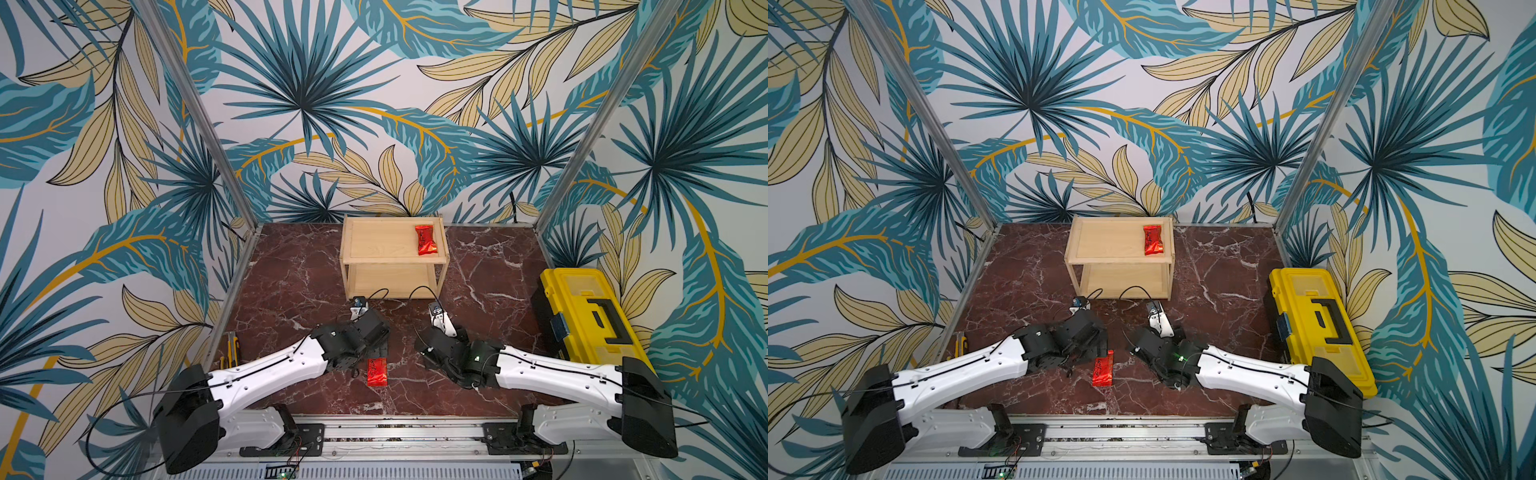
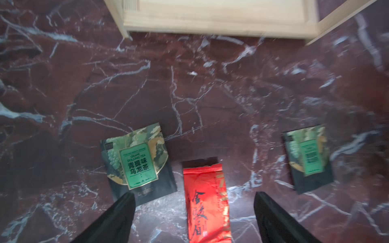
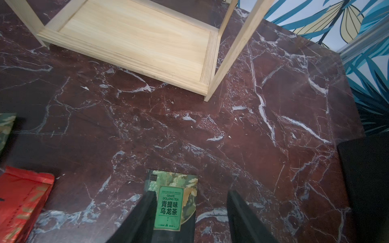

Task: Place the tea bags on the shelf by color
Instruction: Pick up the tea bag from the center of the board.

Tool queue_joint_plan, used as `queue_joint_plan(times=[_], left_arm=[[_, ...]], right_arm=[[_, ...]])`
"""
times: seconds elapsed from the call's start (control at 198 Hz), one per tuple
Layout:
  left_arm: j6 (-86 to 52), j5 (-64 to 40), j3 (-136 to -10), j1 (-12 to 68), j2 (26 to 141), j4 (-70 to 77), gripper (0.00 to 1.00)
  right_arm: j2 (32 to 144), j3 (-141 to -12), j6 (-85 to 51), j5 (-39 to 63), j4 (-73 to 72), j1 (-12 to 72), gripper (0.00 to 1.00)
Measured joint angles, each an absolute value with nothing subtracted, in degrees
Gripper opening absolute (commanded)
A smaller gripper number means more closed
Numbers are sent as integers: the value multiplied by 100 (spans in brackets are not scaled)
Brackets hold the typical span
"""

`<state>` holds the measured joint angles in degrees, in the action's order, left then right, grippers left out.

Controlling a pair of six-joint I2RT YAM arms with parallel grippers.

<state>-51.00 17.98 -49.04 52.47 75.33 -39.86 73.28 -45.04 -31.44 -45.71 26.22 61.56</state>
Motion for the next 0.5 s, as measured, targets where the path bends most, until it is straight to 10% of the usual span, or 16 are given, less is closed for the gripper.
queue_joint_plan(times=[0.504], left_arm=[[-5336, 1527, -5500, 5557, 8468, -4316, 92]], right_arm=[[6488, -3548, -3426, -5120, 2252, 6149, 59]])
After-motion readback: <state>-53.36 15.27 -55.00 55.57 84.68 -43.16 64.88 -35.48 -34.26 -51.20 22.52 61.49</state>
